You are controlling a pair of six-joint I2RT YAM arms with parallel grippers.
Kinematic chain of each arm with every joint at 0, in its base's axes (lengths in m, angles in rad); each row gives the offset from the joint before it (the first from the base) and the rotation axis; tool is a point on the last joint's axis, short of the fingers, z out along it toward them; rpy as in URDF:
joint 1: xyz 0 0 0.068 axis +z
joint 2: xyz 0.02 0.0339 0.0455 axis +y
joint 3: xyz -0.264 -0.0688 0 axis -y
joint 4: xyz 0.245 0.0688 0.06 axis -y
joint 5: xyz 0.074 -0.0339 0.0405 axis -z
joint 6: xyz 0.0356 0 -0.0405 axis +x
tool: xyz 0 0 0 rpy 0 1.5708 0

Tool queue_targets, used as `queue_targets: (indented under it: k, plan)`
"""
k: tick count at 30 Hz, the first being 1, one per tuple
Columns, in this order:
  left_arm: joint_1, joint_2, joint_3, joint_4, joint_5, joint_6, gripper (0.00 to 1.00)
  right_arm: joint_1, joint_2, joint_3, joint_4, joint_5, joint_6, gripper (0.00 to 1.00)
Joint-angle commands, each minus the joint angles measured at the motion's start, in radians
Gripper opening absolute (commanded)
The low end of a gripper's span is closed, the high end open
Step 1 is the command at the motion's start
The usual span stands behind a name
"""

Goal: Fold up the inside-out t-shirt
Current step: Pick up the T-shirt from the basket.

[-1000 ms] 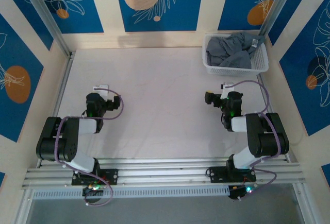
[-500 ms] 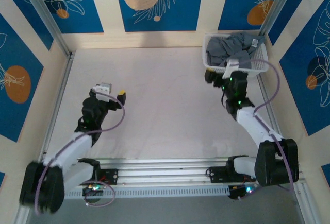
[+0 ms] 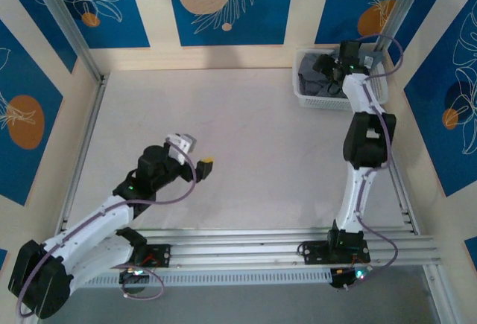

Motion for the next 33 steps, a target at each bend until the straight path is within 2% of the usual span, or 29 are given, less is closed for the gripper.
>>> queue_targets:
  k: [1,3,4,5,7,8,9,16,22,29,33]
  plan:
    - [-0.018,-0.007,-0.022,-0.015,0.003,0.027,0.99,-0.021,0.180,0.295,-0.354,0.052,0.018,0.82]
    - [-0.020,0.017,-0.017,0.002,-0.023,0.032,0.99,-0.021,0.298,0.500,-0.498,0.094,0.001,0.75]
    - [-0.021,0.030,-0.009,0.003,-0.029,0.036,0.99,-0.021,0.340,0.581,-0.546,0.107,-0.012,0.66]
    - [-0.023,0.047,0.001,0.005,-0.034,0.035,0.99,-0.022,0.380,0.662,-0.586,0.104,-0.029,0.51]
    - [-0.023,0.080,0.012,0.028,-0.031,0.030,0.99,-0.025,0.449,0.822,-0.655,0.067,-0.062,0.13]
    - [-0.023,0.098,0.018,0.045,-0.026,0.023,0.99,-0.025,0.488,0.932,-0.705,0.048,-0.076,0.00]
    - [-0.023,0.115,0.027,0.058,-0.021,0.012,0.99,-0.026,0.518,1.043,-0.748,0.029,-0.086,0.00]
    - [-0.036,0.157,0.113,0.033,0.018,-0.063,0.99,-0.020,0.262,1.056,-0.734,-0.217,-0.093,0.00]
    - [-0.058,0.065,0.127,-0.018,0.003,-0.089,0.99,-0.018,-0.066,0.870,-0.658,-0.590,-0.077,0.00]
    - [-0.064,-0.023,0.129,-0.078,0.002,-0.094,0.99,0.016,-0.405,0.794,-0.453,-0.789,0.056,0.00]
    - [-0.064,-0.049,0.138,-0.108,0.003,-0.077,0.99,0.096,-0.559,0.804,-0.375,-0.790,0.112,0.00]
